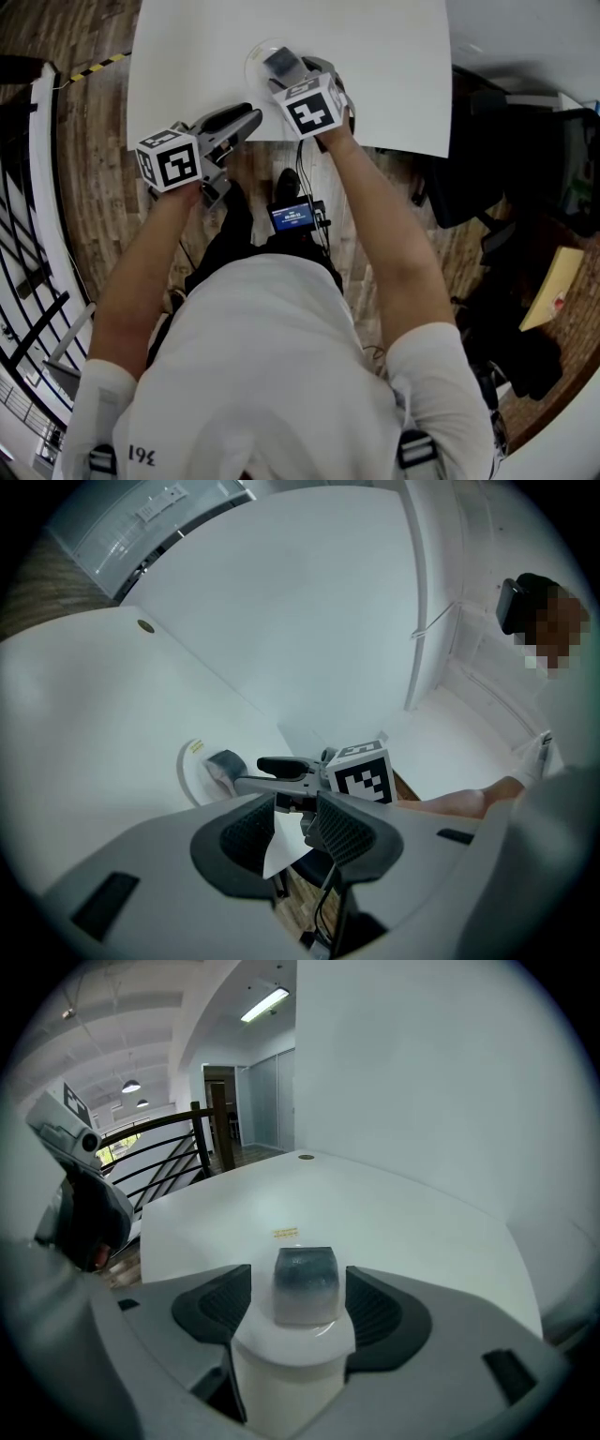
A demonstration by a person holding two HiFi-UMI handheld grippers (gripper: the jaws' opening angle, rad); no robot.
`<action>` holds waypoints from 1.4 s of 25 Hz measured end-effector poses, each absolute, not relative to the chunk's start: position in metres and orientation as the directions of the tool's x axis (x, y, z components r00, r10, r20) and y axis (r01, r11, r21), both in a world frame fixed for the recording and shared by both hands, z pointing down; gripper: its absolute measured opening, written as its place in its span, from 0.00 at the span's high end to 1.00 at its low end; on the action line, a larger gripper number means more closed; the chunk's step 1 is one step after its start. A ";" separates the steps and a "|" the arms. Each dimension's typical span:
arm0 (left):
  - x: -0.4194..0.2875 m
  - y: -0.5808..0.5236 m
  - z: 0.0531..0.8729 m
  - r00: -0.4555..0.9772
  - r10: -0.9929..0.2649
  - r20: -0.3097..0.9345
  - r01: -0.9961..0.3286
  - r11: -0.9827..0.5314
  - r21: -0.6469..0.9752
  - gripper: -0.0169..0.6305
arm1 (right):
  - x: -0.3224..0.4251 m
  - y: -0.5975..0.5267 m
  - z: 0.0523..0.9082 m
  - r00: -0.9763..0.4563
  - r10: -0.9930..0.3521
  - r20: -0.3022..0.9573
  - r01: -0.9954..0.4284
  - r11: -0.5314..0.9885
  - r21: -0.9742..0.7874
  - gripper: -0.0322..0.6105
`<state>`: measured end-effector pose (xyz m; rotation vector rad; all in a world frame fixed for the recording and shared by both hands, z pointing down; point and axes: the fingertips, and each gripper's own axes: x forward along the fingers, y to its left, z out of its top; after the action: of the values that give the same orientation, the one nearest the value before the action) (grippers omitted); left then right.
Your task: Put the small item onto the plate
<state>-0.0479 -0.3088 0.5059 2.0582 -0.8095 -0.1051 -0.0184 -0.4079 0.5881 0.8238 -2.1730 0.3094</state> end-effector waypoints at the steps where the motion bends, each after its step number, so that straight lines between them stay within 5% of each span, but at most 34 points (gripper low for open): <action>1: -0.047 -0.308 0.504 0.781 -0.585 0.217 -0.505 -0.388 0.771 0.78 | -0.016 -0.407 0.586 -0.491 -0.463 0.738 -0.649 0.759 0.045 0.46; 10: -0.059 -0.302 0.471 0.765 -0.626 0.153 -0.492 -0.415 0.765 0.78 | -0.014 -0.396 0.547 -0.539 -0.504 0.675 -0.670 0.742 0.019 0.46; 20: -0.065 -0.287 0.416 0.776 -0.628 0.057 -0.449 -0.486 0.750 0.78 | -0.009 -0.372 0.485 -0.547 -0.590 0.594 -0.705 0.707 0.053 0.95; 35: -0.071 -0.248 0.357 0.792 -0.610 -0.021 -0.405 -0.551 0.730 0.78 | -0.016 -0.325 0.394 -0.642 -0.613 0.460 -0.673 0.739 0.045 0.95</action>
<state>-0.0710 -0.2476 0.3571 2.2286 -0.7466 -0.3515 -0.0158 -0.3254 0.3944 0.9791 -2.4885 0.1791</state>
